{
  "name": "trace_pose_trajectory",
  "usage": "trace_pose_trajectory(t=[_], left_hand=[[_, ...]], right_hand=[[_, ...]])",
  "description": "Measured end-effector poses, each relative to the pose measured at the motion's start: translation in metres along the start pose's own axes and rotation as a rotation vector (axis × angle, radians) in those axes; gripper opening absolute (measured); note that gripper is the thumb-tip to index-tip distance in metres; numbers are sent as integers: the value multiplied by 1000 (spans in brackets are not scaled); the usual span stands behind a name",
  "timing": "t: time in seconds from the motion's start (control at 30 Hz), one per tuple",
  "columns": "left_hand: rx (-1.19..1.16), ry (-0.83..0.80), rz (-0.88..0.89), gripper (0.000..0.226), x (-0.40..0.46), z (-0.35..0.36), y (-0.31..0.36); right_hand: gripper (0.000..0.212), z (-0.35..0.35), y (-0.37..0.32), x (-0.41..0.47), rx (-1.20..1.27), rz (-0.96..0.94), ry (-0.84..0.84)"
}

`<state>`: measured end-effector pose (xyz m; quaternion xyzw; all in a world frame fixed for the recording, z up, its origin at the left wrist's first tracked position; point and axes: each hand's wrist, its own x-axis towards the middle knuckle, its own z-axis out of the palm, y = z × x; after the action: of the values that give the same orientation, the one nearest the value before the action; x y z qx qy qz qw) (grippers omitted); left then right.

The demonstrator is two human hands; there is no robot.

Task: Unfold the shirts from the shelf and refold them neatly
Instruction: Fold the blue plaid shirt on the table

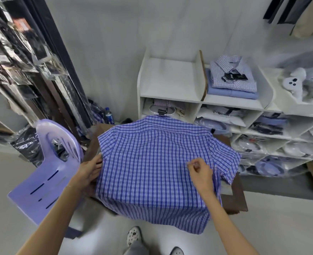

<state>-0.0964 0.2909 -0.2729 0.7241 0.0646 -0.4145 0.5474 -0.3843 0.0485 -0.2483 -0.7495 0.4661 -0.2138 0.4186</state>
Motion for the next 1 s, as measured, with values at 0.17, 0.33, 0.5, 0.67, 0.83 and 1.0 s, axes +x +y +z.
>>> trace_pose_trajectory(t=[0.17,0.33,0.5,0.67,0.83,1.0], left_hand=[[-88,-183,2,48,8,3,26],[-29,-203,140,30,12,10,39],[-160,-202,285,20,18,14,47],[-191,-198,274,24,29,24,59],[-99,-181,334,13,39,13,63],[186,-306,385,34,39,1,74]], right_hand=[[7,81,-50,14,112,-40,-417],[14,131,-76,25,156,-16,-554],[21,143,-76,33,93,66,-636],[28,142,-81,38,44,90,-714],[31,141,-80,43,30,88,-746],[31,141,-79,47,44,91,-778]])
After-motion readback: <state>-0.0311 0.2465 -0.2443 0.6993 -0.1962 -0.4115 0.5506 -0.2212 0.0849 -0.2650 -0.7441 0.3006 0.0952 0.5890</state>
